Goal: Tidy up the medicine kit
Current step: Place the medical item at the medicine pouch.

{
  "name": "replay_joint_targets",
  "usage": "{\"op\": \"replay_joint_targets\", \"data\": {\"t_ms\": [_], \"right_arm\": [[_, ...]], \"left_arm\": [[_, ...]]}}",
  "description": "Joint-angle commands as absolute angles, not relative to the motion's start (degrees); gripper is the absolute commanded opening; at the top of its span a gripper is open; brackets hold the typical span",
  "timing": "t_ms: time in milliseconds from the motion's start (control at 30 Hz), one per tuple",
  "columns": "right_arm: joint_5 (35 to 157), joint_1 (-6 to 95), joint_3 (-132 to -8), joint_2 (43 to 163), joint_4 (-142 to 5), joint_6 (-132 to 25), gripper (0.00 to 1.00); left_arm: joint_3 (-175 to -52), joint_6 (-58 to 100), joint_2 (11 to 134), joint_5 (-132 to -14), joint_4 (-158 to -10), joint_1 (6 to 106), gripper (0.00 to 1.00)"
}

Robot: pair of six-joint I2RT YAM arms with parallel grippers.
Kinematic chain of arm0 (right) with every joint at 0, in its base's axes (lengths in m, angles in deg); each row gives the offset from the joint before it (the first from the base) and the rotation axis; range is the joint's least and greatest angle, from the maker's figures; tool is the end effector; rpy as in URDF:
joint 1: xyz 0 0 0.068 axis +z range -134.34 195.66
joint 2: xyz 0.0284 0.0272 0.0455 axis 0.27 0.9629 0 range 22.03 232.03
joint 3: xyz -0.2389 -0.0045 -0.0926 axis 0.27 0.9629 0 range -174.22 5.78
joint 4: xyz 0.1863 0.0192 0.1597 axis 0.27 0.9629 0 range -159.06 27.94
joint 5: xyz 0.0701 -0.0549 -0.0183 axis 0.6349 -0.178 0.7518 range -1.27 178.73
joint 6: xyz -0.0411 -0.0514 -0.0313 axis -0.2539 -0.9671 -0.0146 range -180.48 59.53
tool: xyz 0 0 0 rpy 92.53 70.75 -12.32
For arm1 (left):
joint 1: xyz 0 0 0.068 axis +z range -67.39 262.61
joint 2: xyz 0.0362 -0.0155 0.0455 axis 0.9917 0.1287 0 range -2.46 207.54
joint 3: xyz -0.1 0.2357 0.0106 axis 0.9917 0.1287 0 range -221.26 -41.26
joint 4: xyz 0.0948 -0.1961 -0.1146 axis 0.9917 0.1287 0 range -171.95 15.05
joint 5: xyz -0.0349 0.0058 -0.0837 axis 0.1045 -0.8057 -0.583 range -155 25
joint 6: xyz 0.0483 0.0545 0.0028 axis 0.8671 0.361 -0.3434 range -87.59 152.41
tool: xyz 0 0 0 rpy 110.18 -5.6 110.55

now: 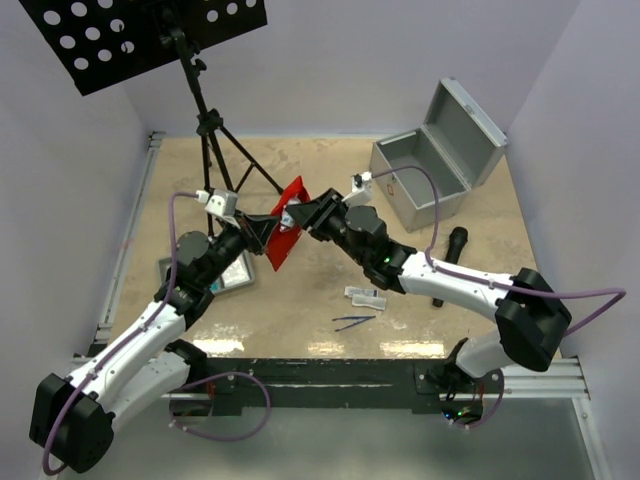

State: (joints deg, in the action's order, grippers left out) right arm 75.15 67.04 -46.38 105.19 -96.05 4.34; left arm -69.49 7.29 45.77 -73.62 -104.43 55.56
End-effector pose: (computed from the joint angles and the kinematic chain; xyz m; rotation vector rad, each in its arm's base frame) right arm 0.2297 0.2644 0.2830 0.4116 1.7751 1.3195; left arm 0.1960 -0.1103 0.2816 0.1512 1.5809 -0.8340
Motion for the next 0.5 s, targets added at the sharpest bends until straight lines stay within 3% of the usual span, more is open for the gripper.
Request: {"op": "replay_joint_targets", "data": {"t_ms": [0,133,467], "right_arm": [[73.1,67.3,-52.8,105.4,-87.6,-2.4,0.53],[72.3,67.3,-54.5,105.5,-84.4,-4.1,0.63],[69.3,68.4,-57.6,101.5,-79.4,-9.8,0.65]], "left_arm": [[-71.8,7.0,45.4,-72.6,-108.9,55.3,0.0],[-71.6,7.4,45.2,-72.5,-108.4,55.3,0.0],[-71.9,8.5,45.3,-71.0,-105.6,55.3,0.0]]}}
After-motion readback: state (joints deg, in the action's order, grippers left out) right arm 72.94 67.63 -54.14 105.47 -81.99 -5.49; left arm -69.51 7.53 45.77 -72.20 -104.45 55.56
